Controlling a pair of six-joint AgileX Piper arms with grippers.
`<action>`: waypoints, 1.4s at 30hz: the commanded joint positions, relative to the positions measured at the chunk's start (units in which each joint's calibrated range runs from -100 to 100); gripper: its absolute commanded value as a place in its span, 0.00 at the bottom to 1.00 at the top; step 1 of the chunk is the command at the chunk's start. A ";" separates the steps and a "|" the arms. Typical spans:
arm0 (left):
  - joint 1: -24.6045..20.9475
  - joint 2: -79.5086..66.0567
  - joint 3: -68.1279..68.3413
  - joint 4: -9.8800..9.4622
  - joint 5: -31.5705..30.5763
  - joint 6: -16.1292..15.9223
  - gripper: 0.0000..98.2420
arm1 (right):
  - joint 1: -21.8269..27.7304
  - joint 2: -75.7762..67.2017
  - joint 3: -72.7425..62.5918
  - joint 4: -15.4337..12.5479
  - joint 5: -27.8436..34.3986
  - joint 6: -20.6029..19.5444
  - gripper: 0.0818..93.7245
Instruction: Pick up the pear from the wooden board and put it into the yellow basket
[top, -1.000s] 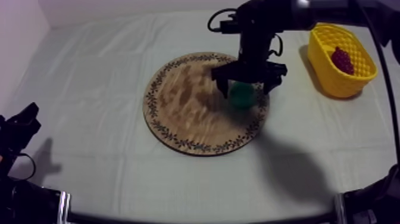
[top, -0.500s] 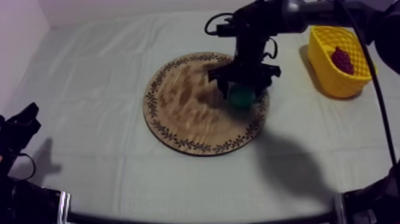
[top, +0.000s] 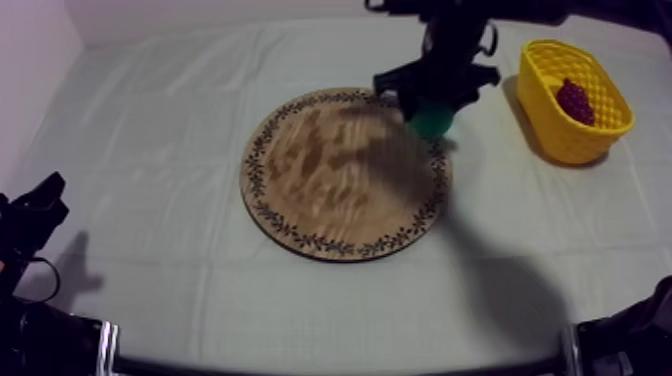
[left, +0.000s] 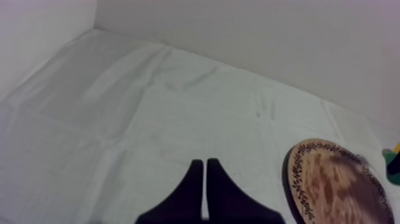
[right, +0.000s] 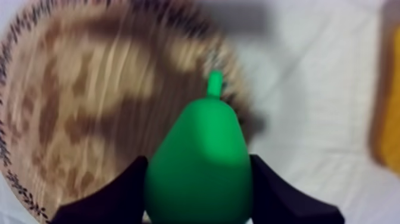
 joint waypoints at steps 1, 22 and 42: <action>0.02 0.00 0.00 -0.02 -0.01 -0.01 0.00 | 2.43 -5.72 0.45 3.28 -2.15 0.44 0.39; 0.02 0.00 0.00 -0.02 -0.01 -0.01 0.00 | 23.88 -22.26 15.96 15.66 -27.85 6.22 0.43; 0.02 0.00 0.00 -0.02 -0.01 -0.01 0.00 | 23.88 -2.30 8.69 9.39 -19.32 8.56 0.52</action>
